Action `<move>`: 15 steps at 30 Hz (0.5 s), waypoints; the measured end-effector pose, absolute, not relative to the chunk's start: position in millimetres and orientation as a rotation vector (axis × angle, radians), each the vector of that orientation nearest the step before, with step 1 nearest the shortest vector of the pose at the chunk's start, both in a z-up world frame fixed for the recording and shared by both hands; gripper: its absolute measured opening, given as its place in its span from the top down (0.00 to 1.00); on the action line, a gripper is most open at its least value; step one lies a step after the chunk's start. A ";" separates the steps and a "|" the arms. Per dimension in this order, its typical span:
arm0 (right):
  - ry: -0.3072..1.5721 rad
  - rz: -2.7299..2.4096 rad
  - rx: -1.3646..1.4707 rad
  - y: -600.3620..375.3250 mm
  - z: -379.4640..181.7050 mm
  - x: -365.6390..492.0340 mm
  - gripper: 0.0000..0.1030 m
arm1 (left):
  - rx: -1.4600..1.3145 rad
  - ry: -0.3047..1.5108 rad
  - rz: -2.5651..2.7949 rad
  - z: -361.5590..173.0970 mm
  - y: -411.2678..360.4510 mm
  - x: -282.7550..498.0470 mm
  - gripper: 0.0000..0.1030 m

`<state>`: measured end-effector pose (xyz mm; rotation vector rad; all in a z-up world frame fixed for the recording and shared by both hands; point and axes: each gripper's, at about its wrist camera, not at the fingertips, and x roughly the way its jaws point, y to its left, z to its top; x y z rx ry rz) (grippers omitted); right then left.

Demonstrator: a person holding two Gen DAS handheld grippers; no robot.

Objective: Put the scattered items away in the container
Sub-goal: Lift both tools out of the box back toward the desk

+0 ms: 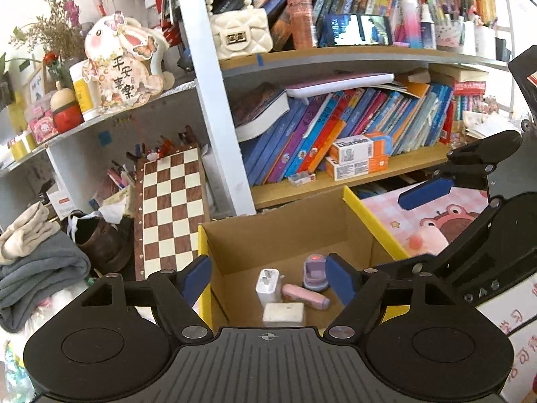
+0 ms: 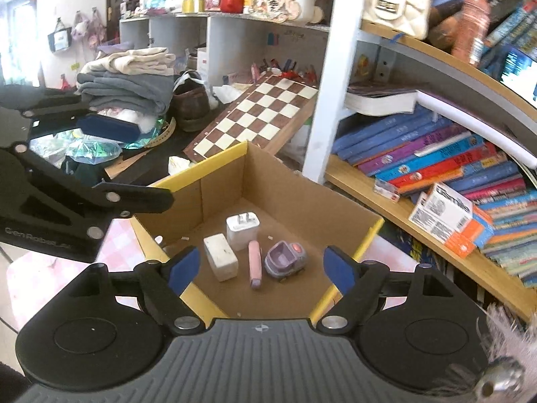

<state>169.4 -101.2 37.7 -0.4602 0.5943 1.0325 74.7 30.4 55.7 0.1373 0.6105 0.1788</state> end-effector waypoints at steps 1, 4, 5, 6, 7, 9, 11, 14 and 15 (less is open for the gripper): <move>0.593 1.022 -0.455 -106.8 38.1 167.6 0.21 | 0.139 0.609 0.175 56.1 27.9 72.0 0.24; 0.597 0.979 -0.443 -126.1 38.2 162.9 0.20 | 0.136 0.598 0.156 57.3 18.7 63.3 0.23; 0.599 0.962 -0.438 -133.2 37.7 161.5 0.20 | 0.134 0.595 0.149 57.2 16.0 61.1 0.22; 0.601 0.945 -0.434 -140.0 37.0 160.1 0.20 | 0.133 0.593 0.142 56.7 13.2 59.0 0.22; 0.606 0.929 -0.430 -146.5 35.8 158.9 0.20 | 0.130 0.594 0.134 55.6 10.4 57.2 0.22; 0.621 0.898 -0.418 -160.0 32.3 157.0 0.20 | 0.119 0.602 0.127 52.0 7.1 55.6 0.22; 0.640 0.868 -0.401 -173.2 28.0 154.8 0.20 | 0.104 0.615 0.122 47.6 4.7 54.4 0.22; 0.675 0.825 -0.372 -190.4 19.8 151.5 0.20 | 0.094 0.632 0.112 41.9 -0.1 51.0 0.22; 0.685 0.814 -0.362 -195.3 17.0 150.8 0.20 | 0.091 0.637 0.107 40.2 -1.8 49.6 0.22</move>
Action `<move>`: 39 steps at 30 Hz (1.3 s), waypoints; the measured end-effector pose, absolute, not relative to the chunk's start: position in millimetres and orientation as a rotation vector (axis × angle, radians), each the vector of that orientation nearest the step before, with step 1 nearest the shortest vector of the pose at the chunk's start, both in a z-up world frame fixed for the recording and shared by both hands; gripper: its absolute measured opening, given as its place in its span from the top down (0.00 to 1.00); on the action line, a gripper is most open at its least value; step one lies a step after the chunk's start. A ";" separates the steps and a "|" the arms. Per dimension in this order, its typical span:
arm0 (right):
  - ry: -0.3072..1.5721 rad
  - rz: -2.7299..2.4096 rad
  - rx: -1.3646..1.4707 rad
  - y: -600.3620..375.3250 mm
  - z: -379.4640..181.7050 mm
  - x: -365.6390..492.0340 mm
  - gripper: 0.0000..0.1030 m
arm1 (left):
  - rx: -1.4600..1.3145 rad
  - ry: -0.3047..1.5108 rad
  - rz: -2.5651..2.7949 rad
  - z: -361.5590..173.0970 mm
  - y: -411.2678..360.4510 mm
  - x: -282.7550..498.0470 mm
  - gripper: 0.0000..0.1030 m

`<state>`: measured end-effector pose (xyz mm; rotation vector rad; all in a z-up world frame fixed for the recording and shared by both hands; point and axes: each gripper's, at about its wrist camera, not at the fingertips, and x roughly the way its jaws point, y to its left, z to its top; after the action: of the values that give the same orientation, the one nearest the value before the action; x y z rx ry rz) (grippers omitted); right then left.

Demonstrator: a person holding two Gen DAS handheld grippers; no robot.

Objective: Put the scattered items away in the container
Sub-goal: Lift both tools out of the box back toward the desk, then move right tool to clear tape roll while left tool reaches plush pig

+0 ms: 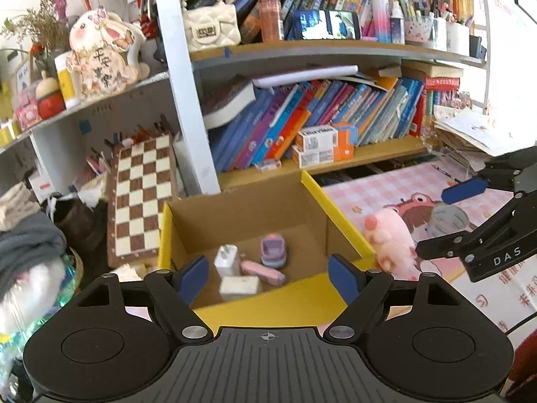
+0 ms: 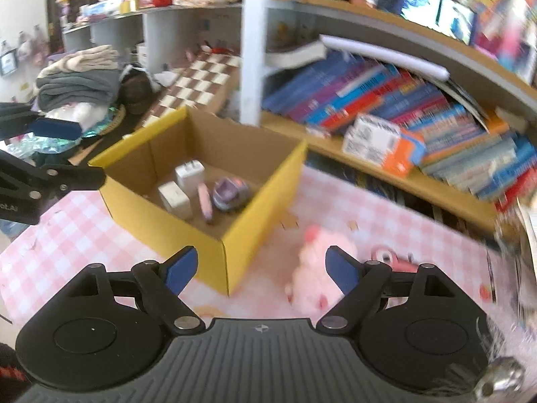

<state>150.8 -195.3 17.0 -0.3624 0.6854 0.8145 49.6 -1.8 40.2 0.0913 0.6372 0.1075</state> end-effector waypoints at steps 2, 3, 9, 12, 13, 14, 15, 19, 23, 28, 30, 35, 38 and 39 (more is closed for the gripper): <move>0.707 0.792 -0.344 -204.5 11.6 149.9 0.20 | 0.085 0.645 0.097 37.5 -5.3 47.0 0.22; 0.716 0.780 -0.338 -208.1 9.2 149.8 0.20 | 0.084 0.648 0.092 36.4 -7.2 46.2 0.22; 0.752 0.699 -0.290 -228.7 -1.0 145.9 0.19 | 0.062 0.667 0.066 28.5 -18.5 42.1 0.22; 0.770 0.644 -0.253 -239.7 -6.2 143.6 0.17 | 0.054 0.684 0.047 23.6 -25.4 42.5 0.21; 0.776 0.625 -0.243 -243.4 -8.1 142.7 0.16 | 0.055 0.689 0.039 22.1 -28.1 42.6 0.21; 0.782 0.606 -0.234 -247.3 -10.0 141.1 0.16 | 0.056 0.694 0.030 20.5 -30.9 42.7 0.21; 0.788 0.588 -0.227 -250.7 -11.9 139.5 0.16 | 0.056 0.699 0.020 19.1 -33.6 43.0 0.21; 0.813 0.532 -0.207 -263.2 -19.9 132.1 0.15 | 0.068 0.716 -0.017 14.7 -44.4 45.0 0.21; 0.826 0.493 -0.201 -273.3 -25.1 124.9 0.13 | 0.084 0.721 -0.054 14.3 -55.9 47.7 0.21; 0.824 0.458 -0.178 -285.1 -25.0 120.0 0.12 | 0.112 0.725 -0.107 14.7 -73.4 51.2 0.21; 0.824 0.446 -0.167 -289.8 -24.8 118.1 0.12 | 0.125 0.729 -0.129 14.3 -80.5 52.1 0.21; 0.834 0.416 -0.142 -301.5 -26.7 114.1 0.12 | 0.146 0.745 -0.169 10.9 -94.4 55.6 0.21; 0.836 0.395 -0.125 -308.9 -27.2 112.7 0.12 | 0.157 0.751 -0.196 8.9 -102.8 58.8 0.21; 0.837 0.387 -0.119 -311.1 -27.5 112.9 0.12 | 0.160 0.752 -0.204 8.3 -105.5 59.9 0.21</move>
<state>112.9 -311.1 -27.5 -0.1192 0.8371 0.3875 59.9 -105.6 8.3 0.1602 0.7523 -0.2042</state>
